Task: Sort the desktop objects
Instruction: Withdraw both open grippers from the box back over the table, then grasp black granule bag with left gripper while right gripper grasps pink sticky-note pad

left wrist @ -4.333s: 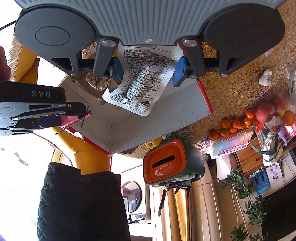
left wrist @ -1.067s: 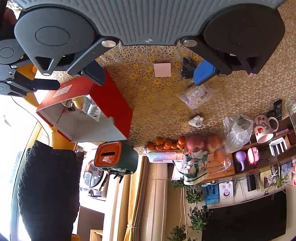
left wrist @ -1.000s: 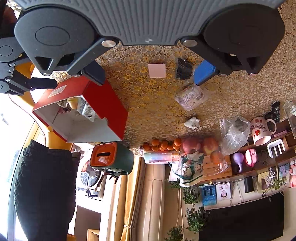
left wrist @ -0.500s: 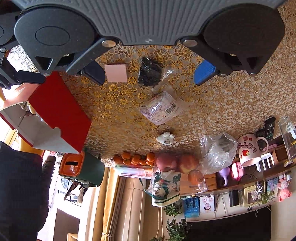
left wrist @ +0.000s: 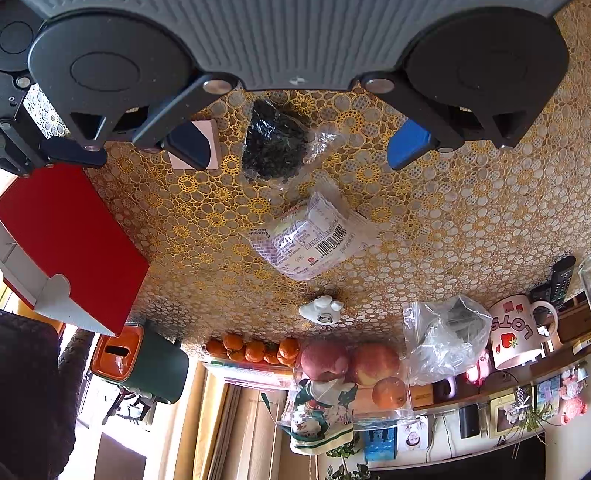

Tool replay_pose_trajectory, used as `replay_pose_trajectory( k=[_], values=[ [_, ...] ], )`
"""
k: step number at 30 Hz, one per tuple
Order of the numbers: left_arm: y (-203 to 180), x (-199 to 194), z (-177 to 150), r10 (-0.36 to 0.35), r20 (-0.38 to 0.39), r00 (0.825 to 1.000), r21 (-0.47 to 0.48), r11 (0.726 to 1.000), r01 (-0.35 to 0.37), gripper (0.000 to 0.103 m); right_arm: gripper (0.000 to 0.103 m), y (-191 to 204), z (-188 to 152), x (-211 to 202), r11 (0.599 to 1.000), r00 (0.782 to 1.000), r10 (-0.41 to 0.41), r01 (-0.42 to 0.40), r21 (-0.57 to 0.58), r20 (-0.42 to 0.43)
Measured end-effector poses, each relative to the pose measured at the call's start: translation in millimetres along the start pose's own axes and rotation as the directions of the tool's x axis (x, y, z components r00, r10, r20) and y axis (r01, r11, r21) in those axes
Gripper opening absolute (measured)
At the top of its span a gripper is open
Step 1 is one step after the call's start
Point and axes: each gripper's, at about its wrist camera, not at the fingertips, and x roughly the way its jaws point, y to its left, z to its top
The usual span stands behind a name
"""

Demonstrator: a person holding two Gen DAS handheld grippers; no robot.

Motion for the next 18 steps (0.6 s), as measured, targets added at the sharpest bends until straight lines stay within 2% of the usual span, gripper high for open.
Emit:
replay_pose_trajectory(
  k=[3, 12, 14, 18],
  values=[
    [0.2, 8.3, -0.2, -0.006, -0.015, 1.000, 0.000, 1.000, 0.006, 0.103, 0.093, 2.3, 0.8, 9.3, 1.000, 1.000, -0.001, 0.001, 0.002, 0.005],
    [1.1, 22.2, -4.8, -0.014, -0.018, 1.000, 0.003, 1.000, 0.014, 0.103, 0.083, 6.5, 2.5, 27.6, 1.000, 1.000, -0.011, 0.011, 0.010, 0.005],
    [1.5, 24.5, -6.2, -0.020, -0.021, 1.000, 0.002, 1.000, 0.020, 0.103, 0.078, 6.5, 2.2, 30.5, 1.000, 1.000, -0.010, 0.010, 0.013, -0.002],
    [2.5, 28.8, -8.0, -0.014, -0.024, 1.000, -0.006, 1.000, 0.014, 0.102, 0.078, 5.6, 1.7, 32.7, 1.000, 1.000, -0.014, 0.014, 0.027, 0.001]
  ],
)
